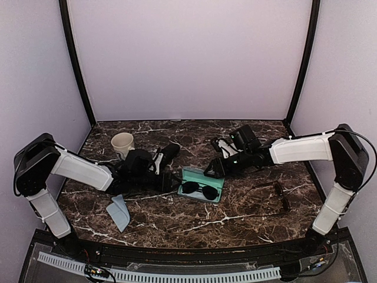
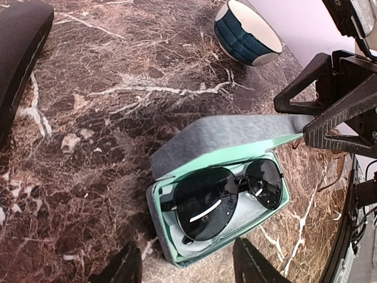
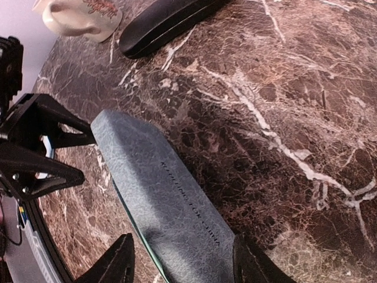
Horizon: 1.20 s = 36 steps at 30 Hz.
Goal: Organize the sunglasses
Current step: Hold the case with sunglasses at the center of the board.
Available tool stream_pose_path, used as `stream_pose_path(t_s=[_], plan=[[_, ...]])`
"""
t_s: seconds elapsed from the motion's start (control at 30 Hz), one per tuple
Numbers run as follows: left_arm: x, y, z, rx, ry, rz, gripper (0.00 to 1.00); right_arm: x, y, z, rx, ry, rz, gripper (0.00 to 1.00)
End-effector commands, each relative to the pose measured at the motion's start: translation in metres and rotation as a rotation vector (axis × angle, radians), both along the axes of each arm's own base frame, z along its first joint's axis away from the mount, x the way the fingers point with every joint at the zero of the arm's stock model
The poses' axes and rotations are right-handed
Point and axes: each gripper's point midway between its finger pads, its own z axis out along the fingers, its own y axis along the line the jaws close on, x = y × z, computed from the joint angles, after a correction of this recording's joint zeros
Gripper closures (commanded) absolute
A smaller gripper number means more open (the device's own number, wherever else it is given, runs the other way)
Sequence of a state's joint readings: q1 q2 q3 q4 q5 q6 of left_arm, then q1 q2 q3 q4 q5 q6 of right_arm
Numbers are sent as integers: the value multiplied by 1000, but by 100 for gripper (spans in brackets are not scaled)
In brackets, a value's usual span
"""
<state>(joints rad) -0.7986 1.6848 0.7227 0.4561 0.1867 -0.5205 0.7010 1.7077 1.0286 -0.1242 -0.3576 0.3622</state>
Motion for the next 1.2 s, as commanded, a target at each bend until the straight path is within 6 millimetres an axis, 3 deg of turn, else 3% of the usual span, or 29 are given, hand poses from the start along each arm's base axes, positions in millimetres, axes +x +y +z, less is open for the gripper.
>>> stream_pose_path(t_s=[0.0, 0.2, 0.43, 0.77, 1.17], plan=[[-4, 3, -8, -3, 13, 3, 47, -1, 8, 11, 45, -18, 48, 46], [-13, 3, -17, 39, 9, -24, 47, -4, 8, 7, 38, -14, 54, 53], [-24, 3, -30, 134, -4, -51, 43, -7, 9, 5, 20, -24, 54, 54], [-20, -5, -37, 175, -5, -55, 54, -10, 12, 2, -11, -42, 57, 54], [-9, -10, -31, 180, -30, -36, 66, -11, 13, 3, -17, -49, 59, 55]])
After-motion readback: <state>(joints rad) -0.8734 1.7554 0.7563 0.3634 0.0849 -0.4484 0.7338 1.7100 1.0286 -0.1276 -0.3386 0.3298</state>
